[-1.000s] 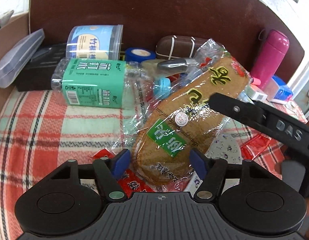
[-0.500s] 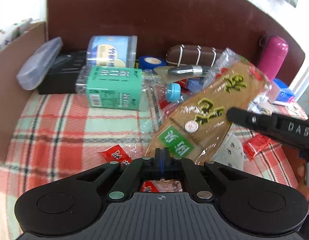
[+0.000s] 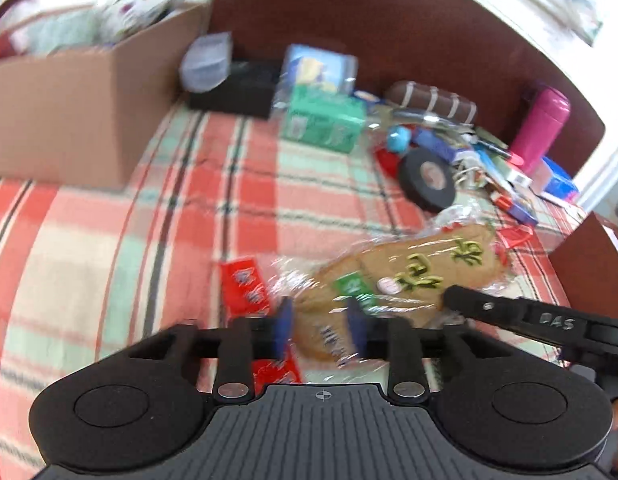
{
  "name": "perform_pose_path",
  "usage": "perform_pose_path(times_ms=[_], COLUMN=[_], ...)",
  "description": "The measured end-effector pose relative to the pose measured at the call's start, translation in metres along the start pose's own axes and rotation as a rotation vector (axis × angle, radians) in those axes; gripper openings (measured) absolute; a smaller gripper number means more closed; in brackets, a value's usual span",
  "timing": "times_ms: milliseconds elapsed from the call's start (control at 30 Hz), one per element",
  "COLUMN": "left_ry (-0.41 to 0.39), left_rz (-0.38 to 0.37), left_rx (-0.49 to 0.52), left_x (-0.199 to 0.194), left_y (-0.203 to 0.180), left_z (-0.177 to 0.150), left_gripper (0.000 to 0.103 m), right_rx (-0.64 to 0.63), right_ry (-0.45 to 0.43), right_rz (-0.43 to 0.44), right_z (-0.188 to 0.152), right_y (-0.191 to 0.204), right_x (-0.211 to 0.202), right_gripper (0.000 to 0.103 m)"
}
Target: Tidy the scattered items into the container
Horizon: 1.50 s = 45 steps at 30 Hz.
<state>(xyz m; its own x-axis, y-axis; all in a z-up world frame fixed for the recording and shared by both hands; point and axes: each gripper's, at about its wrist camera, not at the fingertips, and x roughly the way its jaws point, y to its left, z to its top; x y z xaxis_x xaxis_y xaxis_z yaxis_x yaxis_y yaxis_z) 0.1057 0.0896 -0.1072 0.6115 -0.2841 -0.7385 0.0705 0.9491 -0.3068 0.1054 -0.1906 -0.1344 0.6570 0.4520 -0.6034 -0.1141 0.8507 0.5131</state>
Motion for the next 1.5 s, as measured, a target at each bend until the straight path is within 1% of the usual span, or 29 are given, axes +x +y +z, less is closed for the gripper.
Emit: perform_pose_path(times_ms=[33,67,100,133,233,333,433,467,500,533,567,600,633,667,700,767,800,833,867,933,1000,1033,1067,1100,1133,1267,1367,1500], left_ry=[0.001,0.004,0.01,0.015,0.032,0.038,0.038,0.038,0.037,0.037,0.037,0.037,0.038,0.041,0.044,0.049,0.052,0.054,0.055,0.057,0.057,0.057,0.055,0.054,0.051,0.04,0.022,-0.022], left_rz=[0.009,0.016,0.021,0.024,0.004,-0.009,-0.011,-0.01,-0.009,-0.008,-0.007,-0.006,-0.008,-0.011,-0.015,-0.023,-0.024,-0.026,-0.028,-0.032,-0.035,-0.035,-0.031,-0.024,-0.021,-0.028,-0.029,-0.012], left_rx=[-0.018,-0.037,-0.056,-0.075,-0.1,-0.094,-0.086,-0.077,-0.068,-0.059,-0.051,-0.042,-0.028,-0.012,-0.002,0.011,0.021,0.017,0.005,-0.014,-0.021,-0.018,-0.012,-0.007,-0.005,-0.032,-0.052,-0.062], left_x=[0.0,0.0,0.0,0.001,0.005,0.009,0.014,0.016,0.017,0.019,0.021,0.022,0.023,0.024,0.024,0.024,0.024,0.025,0.025,0.027,0.027,0.026,0.025,0.023,0.021,0.01,-0.003,-0.024], left_y=[0.005,0.01,0.015,0.02,0.028,0.028,0.024,0.021,0.019,0.017,0.015,0.012,0.01,0.008,0.007,0.005,0.005,0.006,0.008,0.011,0.011,0.011,0.01,0.009,0.01,0.019,0.029,0.041], left_z=[-0.002,-0.003,-0.005,-0.005,-0.006,-0.005,-0.002,-0.002,-0.001,0.0,0.0,0.001,0.001,0.002,0.002,0.002,0.002,0.002,0.003,0.004,0.004,0.004,0.004,0.003,0.003,0.002,0.002,0.005], left_gripper=[0.057,0.059,0.06,0.062,0.062,0.063,0.064,0.067,0.068,0.068,0.064,0.053,0.027,0.014,0.009,0.008,0.011,0.033,0.037,0.037,0.032,0.011,0.009,0.007,0.001,0.0,0.0,0.0], right_rx=[0.006,0.006,-0.008,-0.02,-0.024,-0.016,-0.018,-0.027,-0.038,-0.047,-0.051,-0.052,-0.049,-0.043,-0.038,-0.031,-0.04,-0.047,-0.05,-0.057,-0.066,-0.072,-0.076,-0.079,-0.077,-0.081,-0.105,-0.149], right_ry=[0.002,-0.001,-0.021,-0.042,-0.094,-0.126,-0.146,-0.149,-0.152,-0.15,-0.146,-0.139,-0.126,-0.112,-0.1,-0.08,-0.078,-0.076,-0.074,-0.07,-0.066,-0.065,-0.068,-0.07,-0.075,-0.094,-0.098,-0.101], right_rz=[-0.009,-0.025,-0.054,-0.081,-0.13,-0.17,-0.181,-0.181,-0.179,-0.177,-0.171,-0.159,-0.145,-0.131,-0.119,-0.099,-0.101,-0.103,-0.102,-0.106,-0.114,-0.117,-0.119,-0.119,-0.114,-0.091,-0.063,-0.024], right_z=[-0.002,-0.004,-0.005,-0.006,-0.004,0.005,0.017,0.02,0.022,0.025,0.027,0.027,0.028,0.027,0.025,0.023,0.022,0.022,0.022,0.022,0.022,0.022,0.022,0.023,0.023,0.023,0.024,0.026], right_y=[0.0,-0.001,-0.001,-0.002,-0.014,-0.03,-0.044,-0.045,-0.046,-0.045,-0.046,-0.046,-0.046,-0.046,-0.045,-0.043,-0.041,-0.04,-0.04,-0.039,-0.037,-0.035,-0.034,-0.033,-0.033,-0.024,-0.012,0.011], right_x=[-0.001,-0.003,-0.008,-0.013,-0.027,-0.03,-0.027,-0.025,-0.021,-0.017,-0.012,-0.007,-0.003,0.0,0.002,0.005,0.005,0.005,0.005,0.003,0.0,-0.001,-0.003,-0.006,-0.009,-0.023,-0.03,-0.033], right_gripper=[0.034,0.05,0.055,0.057,0.057,0.061,0.061,0.062,0.062,0.062,0.062,0.062,0.058,0.057,0.056,0.055,0.054,0.051,0.047,0.043,0.04,0.037,0.033,0.032,0.03,0.024,0.023,0.023])
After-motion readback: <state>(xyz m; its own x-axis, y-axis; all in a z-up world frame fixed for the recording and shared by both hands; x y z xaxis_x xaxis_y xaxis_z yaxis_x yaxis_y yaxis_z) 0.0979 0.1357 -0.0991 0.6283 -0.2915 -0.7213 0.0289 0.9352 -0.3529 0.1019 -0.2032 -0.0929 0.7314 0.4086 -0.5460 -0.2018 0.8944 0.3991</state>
